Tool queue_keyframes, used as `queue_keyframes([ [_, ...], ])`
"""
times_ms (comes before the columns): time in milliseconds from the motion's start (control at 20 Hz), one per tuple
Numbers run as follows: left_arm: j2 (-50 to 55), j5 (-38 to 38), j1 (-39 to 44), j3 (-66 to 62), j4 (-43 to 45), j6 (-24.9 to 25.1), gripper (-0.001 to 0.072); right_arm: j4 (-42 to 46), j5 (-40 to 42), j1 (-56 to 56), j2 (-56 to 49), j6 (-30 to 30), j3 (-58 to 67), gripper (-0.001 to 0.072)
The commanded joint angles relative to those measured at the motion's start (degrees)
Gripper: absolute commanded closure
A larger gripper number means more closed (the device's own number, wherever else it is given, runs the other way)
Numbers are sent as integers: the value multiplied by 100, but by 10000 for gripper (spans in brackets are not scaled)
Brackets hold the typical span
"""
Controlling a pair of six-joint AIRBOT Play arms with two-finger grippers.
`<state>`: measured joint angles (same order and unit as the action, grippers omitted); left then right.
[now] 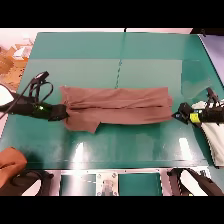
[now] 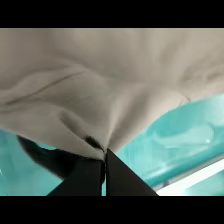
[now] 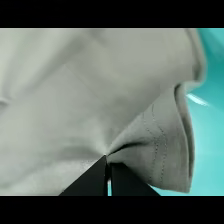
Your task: Fold the shirts.
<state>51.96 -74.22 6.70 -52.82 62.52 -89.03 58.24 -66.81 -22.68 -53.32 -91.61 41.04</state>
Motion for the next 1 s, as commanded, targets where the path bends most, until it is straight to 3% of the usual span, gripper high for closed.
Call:
queue_keyframes([
  [0,680,439,-2,-573,9,258,682,-356,315,247,-629,35,802,697],
  [550,4452,1158,-13,-3777,457,442,674,-927,1270,553,-4087,39,3064,696],
  [600,4629,1456,-13,-3877,452,446,433,-1016,1488,568,-4321,39,3220,695],
  [650,4721,1904,-15,-3926,474,417,121,-1027,1633,564,-4527,39,3436,634],
  [750,4719,2610,-15,-3980,575,356,97,-997,1364,415,-4719,369,3943,331],
  [800,4715,2605,-15,-4122,789,352,96,-960,1008,260,-4719,719,4216,216],
  [950,4715,1650,-15,-4732,1521,334,97,-887,-610,-315,-4719,1668,4843,199],
])
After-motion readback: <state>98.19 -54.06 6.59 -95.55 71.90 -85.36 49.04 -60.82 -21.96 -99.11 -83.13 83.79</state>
